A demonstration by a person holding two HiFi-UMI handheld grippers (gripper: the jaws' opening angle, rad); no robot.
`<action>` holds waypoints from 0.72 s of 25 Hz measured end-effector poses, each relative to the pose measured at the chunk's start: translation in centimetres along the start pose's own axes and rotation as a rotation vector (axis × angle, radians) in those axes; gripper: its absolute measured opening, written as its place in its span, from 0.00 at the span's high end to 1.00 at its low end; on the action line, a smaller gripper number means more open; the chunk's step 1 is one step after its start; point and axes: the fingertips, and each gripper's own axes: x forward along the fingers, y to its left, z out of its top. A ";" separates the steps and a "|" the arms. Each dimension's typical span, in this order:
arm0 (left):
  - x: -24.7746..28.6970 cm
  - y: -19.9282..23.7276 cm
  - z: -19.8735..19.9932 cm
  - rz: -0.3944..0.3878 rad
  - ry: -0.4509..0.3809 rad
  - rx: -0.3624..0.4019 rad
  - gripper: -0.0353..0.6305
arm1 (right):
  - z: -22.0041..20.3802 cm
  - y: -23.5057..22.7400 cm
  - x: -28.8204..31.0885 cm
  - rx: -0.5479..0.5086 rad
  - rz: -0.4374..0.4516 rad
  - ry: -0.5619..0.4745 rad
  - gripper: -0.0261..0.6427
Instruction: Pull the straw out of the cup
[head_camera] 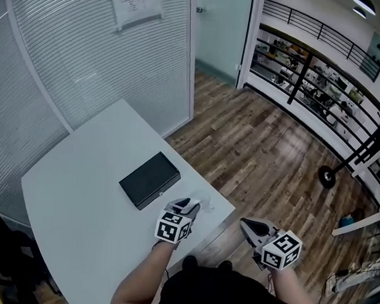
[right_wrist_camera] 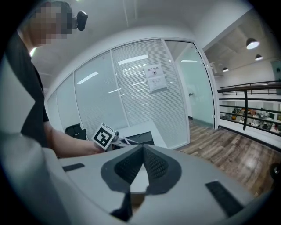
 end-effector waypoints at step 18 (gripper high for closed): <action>1.6 0.8 -1.2 0.135 0.046 0.009 0.89 | -0.8 -4.3 -2.6 0.029 0.019 0.009 0.95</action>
